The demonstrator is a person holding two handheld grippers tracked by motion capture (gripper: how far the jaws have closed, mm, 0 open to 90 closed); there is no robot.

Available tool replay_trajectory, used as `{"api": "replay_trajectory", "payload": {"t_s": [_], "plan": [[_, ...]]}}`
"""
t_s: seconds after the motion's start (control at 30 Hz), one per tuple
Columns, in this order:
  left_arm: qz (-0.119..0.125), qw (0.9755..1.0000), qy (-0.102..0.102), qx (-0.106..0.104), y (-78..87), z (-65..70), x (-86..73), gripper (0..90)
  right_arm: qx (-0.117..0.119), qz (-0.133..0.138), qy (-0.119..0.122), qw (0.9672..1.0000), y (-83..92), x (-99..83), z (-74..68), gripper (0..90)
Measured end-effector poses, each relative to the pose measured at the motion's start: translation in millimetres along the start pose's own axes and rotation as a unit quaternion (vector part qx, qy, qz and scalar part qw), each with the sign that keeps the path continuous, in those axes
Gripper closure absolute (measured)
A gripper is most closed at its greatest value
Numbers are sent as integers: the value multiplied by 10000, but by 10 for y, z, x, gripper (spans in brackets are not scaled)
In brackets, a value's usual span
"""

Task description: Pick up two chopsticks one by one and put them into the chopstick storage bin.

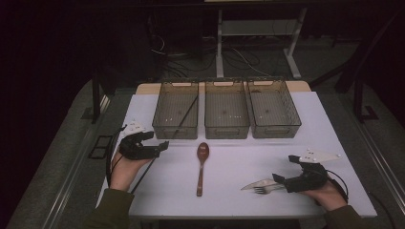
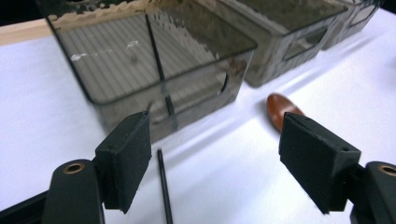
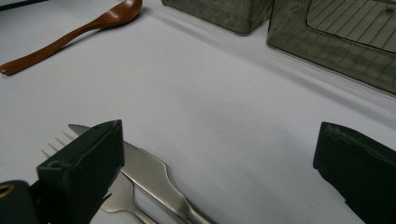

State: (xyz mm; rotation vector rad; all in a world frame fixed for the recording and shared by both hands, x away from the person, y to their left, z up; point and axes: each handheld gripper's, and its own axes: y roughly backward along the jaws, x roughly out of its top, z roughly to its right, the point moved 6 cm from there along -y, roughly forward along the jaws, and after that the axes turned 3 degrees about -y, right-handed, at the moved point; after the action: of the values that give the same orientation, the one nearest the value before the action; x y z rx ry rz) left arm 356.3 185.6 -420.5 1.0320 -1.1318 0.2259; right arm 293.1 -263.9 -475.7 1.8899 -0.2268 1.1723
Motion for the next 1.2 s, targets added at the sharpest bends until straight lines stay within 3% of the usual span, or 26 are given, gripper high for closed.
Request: {"api": "replay_trajectory", "payload": {"t_s": [0.3, 0.5, 0.73, 0.9, 1.2], "plan": [[-34, 9999, 27, 142, 167, 31, -371, 306, -18, 55, 3, 10000, -10, -8, -13, 15], [-93, 9996, 154, 211, 256, 22, -535, 425, -74, 327, -45, 9994, 4, 30, -9, 15], [-435, 9985, 181, 271, 306, 15, -725, 597, -131, 328, -53, 9994, 8, 27, 5, 15], [-652, 9969, 354, 277, 298, 3, -828, 689, -141, 312, -33, 9994, 3, 23, 1, 15], [-949, 9939, 525, 194, 238, -40, -934, 765, -192, 277, 18, 9994, -5, 16, 6, 15]]}}
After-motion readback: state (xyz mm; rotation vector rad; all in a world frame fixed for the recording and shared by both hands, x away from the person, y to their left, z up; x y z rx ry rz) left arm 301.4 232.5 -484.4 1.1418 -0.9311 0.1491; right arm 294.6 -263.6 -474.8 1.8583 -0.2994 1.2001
